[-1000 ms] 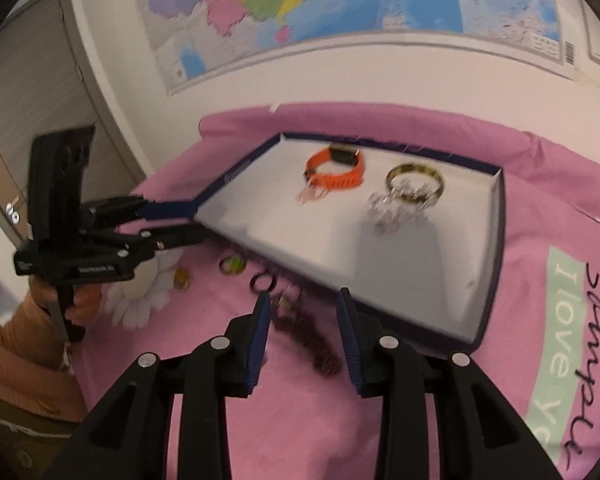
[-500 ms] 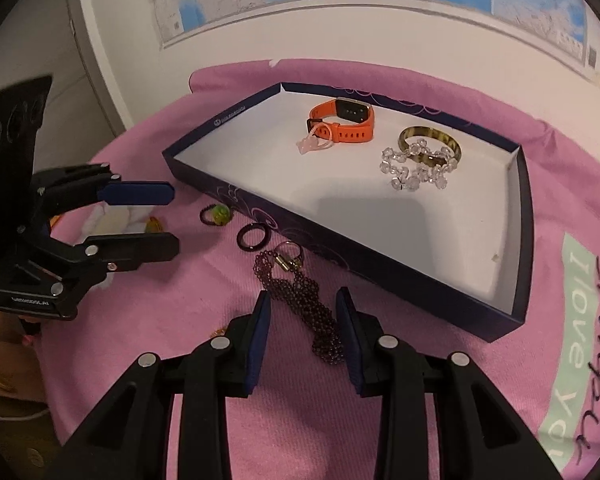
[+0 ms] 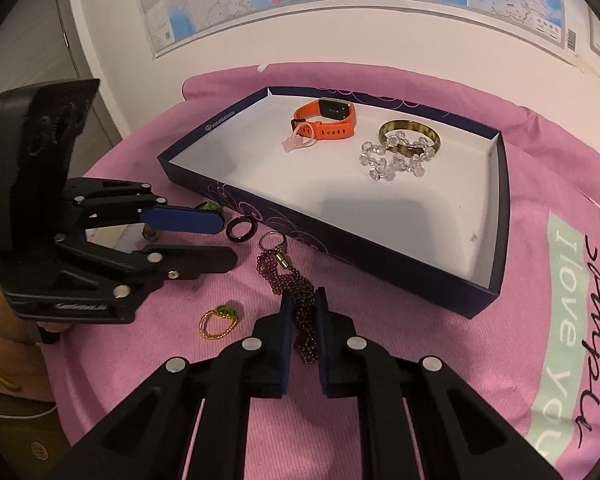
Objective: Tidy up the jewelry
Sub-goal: 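Move the left gripper to the black ring while the right gripper reaches the dark red beaded necklace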
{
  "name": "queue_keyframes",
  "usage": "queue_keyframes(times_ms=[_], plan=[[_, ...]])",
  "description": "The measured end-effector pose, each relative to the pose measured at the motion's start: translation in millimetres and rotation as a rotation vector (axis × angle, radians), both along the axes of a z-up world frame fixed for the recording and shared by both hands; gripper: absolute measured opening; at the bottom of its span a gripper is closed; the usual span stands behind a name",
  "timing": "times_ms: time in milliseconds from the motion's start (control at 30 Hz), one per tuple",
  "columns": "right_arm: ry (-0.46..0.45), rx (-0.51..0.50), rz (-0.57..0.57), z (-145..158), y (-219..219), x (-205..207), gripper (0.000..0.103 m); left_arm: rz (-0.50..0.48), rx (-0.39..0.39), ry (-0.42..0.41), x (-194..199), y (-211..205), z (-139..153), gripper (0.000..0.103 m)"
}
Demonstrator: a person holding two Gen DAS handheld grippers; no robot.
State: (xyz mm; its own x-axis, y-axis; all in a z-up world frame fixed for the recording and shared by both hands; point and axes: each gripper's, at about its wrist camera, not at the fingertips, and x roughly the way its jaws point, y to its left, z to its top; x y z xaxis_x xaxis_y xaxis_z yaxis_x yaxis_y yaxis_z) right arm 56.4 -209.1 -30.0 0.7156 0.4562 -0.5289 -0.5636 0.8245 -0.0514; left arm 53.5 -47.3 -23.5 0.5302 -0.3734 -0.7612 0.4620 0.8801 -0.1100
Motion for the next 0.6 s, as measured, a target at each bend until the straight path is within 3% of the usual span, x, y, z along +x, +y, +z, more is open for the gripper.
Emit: queue_keyframes(times_ms=[400, 600], plan=[[-0.002, 0.061, 0.018, 4.0, -4.6, -4.4, 0.009, 0.034, 0.028, -0.003, 9.2, -4.9, -1.4, 0.037], [0.009, 0.07, 0.013, 2.8, -8.2, -4.5, 0.009, 0.053, 0.067, -0.016, 7.2, -6.9, -1.7, 0.022]])
